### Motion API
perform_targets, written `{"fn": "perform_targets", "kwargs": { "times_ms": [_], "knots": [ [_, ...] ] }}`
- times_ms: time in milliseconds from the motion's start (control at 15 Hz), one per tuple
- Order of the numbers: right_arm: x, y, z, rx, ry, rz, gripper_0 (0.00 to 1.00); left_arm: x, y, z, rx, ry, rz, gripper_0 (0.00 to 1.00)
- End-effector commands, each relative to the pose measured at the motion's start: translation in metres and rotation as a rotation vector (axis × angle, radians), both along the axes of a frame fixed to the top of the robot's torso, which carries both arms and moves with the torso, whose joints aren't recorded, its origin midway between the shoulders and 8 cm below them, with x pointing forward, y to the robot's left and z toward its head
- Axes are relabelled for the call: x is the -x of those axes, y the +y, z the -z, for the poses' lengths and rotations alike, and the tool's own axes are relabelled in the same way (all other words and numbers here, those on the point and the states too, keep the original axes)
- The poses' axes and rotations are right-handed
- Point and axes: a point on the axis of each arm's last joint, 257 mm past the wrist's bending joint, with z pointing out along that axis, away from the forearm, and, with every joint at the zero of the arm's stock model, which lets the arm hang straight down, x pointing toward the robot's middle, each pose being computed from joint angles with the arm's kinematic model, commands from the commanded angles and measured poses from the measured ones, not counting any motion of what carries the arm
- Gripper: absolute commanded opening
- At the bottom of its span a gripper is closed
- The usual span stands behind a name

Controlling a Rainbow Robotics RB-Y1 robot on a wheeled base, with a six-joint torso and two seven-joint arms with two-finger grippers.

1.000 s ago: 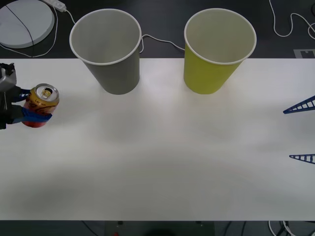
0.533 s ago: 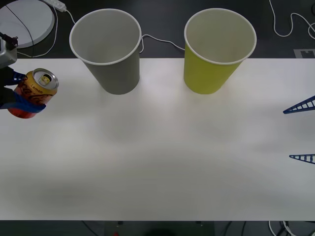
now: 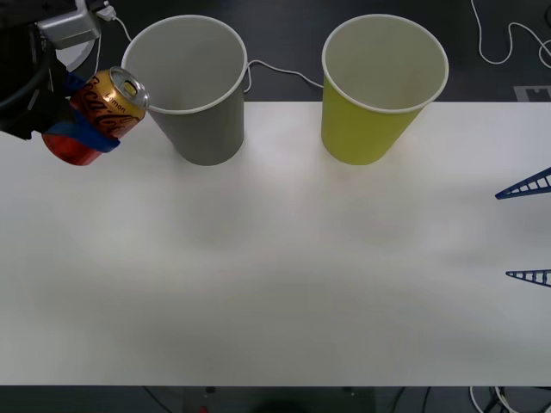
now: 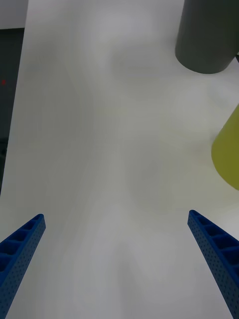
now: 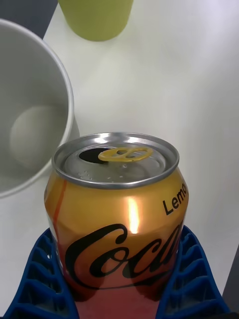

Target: Put the can into the green bin and the plastic bottle into the gray bin

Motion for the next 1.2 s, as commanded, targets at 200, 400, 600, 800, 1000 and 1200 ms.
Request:
{"fn": "perform_targets", "kwargs": {
  "times_ms": [200,400,600,800,1000,1200],
  "knots": [
    [0.000,0.000,0.000,0.000,0.000,0.000,1.00,-0.016,-0.065,-0.038,0.013,0.016,0.010,0.00],
    [0.000,0.000,0.000,0.000,0.000,0.000,1.00,-0.025,-0.104,-0.055,0.033,0.023,0.029,0.00],
    [0.000,0.000,0.000,0.000,0.000,0.000,1.00,-0.043,-0.142,-0.069,0.063,0.015,0.038,0.00],
    [0.000,0.000,0.000,0.000,0.000,0.000,1.00,-0.064,-0.181,-0.083,0.074,-0.001,0.027,0.00],
    [0.000,0.000,0.000,0.000,0.000,0.000,1.00,-0.077,-0.230,-0.096,0.086,-0.016,-0.003,0.00],
    [0.000,0.000,0.000,0.000,0.000,0.000,1.00,-0.088,-0.274,-0.103,0.096,-0.036,-0.010,0.00]
  ]
}}
